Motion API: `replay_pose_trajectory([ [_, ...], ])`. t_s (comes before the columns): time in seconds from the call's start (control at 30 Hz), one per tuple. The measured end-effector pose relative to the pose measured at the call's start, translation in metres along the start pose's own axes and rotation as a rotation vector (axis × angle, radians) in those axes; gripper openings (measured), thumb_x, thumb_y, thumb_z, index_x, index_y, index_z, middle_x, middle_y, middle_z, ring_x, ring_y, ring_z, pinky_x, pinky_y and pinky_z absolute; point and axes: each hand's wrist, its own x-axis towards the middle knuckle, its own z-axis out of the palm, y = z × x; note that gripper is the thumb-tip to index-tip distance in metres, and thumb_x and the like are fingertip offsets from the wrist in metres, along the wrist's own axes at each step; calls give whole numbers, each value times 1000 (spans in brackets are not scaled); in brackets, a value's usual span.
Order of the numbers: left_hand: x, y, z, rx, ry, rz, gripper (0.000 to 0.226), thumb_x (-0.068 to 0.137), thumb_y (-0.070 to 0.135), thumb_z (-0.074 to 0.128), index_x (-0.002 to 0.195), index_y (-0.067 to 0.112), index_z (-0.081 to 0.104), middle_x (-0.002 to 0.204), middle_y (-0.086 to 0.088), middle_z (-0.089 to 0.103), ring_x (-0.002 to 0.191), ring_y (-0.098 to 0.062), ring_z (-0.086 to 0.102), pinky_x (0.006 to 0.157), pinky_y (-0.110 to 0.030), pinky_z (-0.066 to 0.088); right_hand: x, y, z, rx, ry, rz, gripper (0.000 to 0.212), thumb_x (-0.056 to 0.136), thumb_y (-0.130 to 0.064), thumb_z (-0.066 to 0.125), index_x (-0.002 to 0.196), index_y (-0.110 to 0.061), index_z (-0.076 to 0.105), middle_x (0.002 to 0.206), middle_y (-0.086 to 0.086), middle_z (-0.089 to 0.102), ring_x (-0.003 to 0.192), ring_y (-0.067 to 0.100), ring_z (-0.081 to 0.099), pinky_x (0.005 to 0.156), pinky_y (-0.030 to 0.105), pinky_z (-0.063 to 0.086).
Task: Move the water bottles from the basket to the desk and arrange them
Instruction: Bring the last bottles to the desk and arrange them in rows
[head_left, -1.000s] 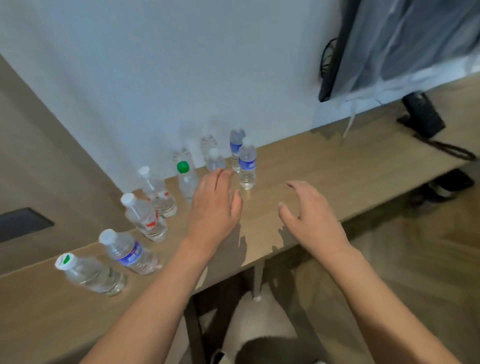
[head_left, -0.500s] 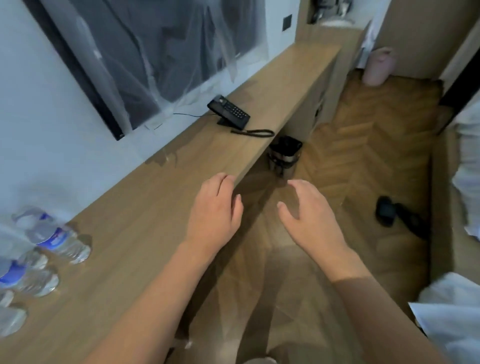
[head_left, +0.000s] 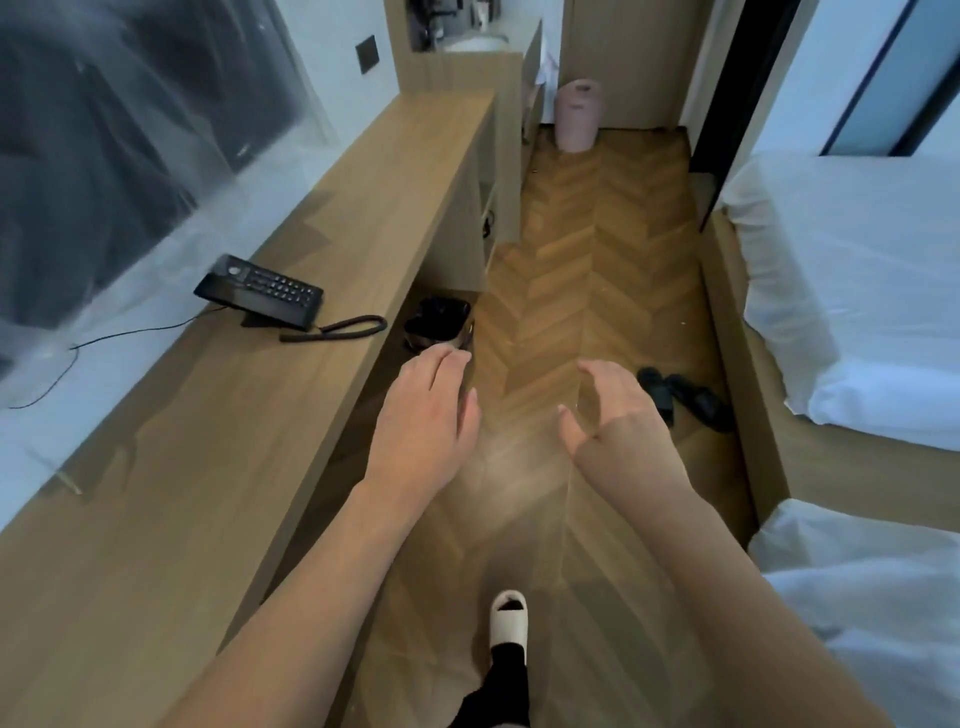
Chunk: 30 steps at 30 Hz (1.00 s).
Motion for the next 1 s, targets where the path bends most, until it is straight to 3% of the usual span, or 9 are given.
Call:
replay_pose_trajectory([
  [0.17, 103, -19, 46, -46, -27, 29, 36, 98, 25, 53, 130, 8, 56, 132, -8, 56, 123, -20, 52, 104, -34, 46, 104, 14, -6, -37, -48, 66, 54, 94, -30, 57, 144, -16, 40, 146, 0, 43, 133, 20, 42, 109, 34, 37],
  [0.43, 271, -12, 117, -65, -30, 124, 35, 98, 25, 54, 129, 10, 56, 131, -7, 56, 120, -18, 53, 102, -30, 45, 247, 60, -31, -22, 47, 131, 52, 93, -29, 58, 141, -17, 44, 142, 2, 47, 129, 22, 47, 106, 37, 41],
  [0.53, 332, -3, 160, -71, -48, 160, 35, 98, 27, 52, 128, 11, 57, 130, -6, 57, 120, -18, 54, 103, -32, 47, 303, 95, -37, -7, 55, 163, 52, 92, -26, 58, 141, -15, 44, 141, 2, 47, 118, 24, 54, 100, 40, 46],
  [0.87, 546, 47, 271, -35, -18, 238, 34, 96, 26, 55, 126, 9, 59, 127, -7, 59, 117, -19, 56, 101, -34, 48, 514, 209, -86, -53, 92, 122, 49, 93, -22, 59, 140, -12, 46, 141, 1, 49, 128, 15, 45, 105, 21, 32],
  [1.0, 619, 65, 298, -73, -11, 212, 34, 97, 28, 53, 127, 11, 58, 128, -6, 59, 118, -17, 55, 103, -31, 47, 587, 241, -103, -34, 96, 120, 51, 92, -24, 60, 139, -13, 46, 139, 1, 50, 125, 16, 50, 108, 31, 41],
])
